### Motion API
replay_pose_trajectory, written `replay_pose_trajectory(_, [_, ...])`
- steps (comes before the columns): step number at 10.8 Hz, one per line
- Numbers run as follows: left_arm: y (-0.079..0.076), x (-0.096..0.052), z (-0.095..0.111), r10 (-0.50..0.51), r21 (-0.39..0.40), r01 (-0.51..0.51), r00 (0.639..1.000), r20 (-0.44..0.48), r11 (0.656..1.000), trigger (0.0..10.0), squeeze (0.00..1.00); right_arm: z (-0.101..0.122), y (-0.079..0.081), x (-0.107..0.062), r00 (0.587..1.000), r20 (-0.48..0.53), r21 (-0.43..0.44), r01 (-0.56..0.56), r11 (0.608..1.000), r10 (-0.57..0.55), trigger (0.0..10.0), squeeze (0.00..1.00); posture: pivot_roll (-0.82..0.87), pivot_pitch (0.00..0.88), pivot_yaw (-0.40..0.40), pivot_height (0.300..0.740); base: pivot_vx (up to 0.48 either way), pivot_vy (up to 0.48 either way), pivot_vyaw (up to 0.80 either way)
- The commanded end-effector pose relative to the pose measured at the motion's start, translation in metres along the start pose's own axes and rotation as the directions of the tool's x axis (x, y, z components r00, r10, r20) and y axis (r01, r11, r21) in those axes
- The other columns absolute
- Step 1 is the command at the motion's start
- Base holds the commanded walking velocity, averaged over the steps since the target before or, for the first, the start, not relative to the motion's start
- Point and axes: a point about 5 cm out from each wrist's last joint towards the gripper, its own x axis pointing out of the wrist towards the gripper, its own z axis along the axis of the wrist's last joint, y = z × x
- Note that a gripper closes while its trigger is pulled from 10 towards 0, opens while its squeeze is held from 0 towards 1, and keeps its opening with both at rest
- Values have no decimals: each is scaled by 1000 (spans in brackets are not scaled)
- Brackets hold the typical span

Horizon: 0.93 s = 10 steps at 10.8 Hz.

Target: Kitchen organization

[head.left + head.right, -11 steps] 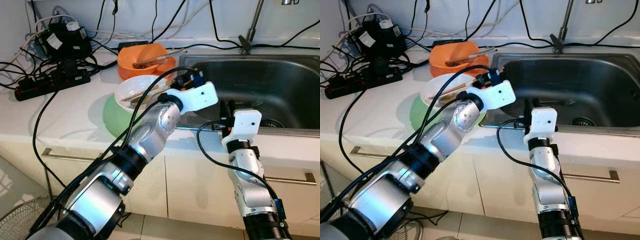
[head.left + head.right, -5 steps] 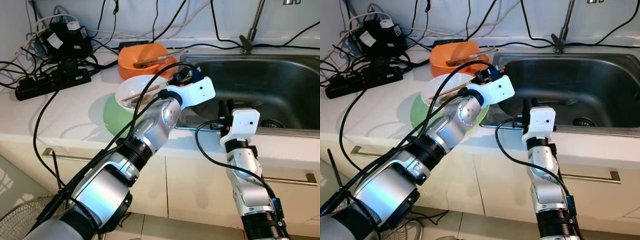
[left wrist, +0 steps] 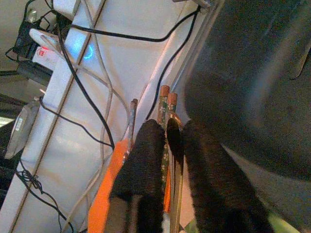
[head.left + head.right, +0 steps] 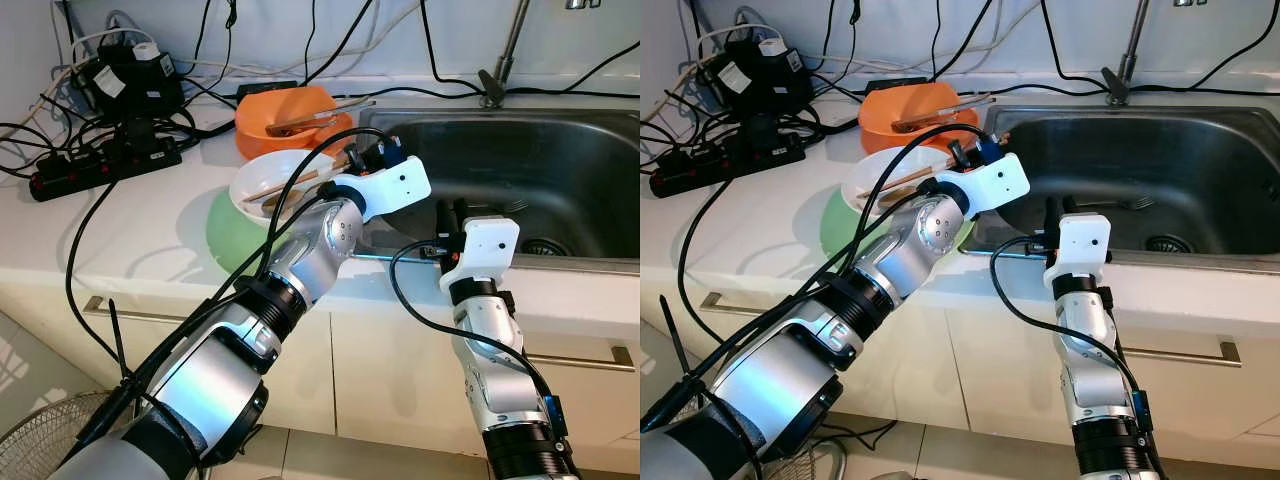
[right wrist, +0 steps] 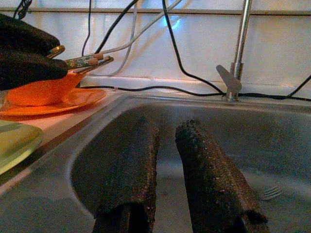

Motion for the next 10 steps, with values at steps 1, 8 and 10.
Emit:
replay_pose_trajectory(1, [7, 2, 1, 20, -3, -20, 1000, 2, 1000, 0, 0, 2, 2, 2, 1000, 5, 4, 0, 1000, 0, 10000, 0, -18, 0, 115, 740, 0, 0, 0])
replay_pose_trajectory(8, [24, 2, 8, 89, -62, -87, 996, 31, 994, 1922, 0, 3, 3, 5, 1000, 12, 2, -8, 1000, 8, 10000, 0, -18, 0, 108, 740, 0, 0, 0])
replay_pose_trajectory(10, [31, -2, 15, 58, -308, -36, 996, 62, 951, 10000, 0, 2, 2, 5, 1000, 8, -3, -15, 1000, 15, 10000, 0, -12, 0, 103, 740, 0, 0, 0])
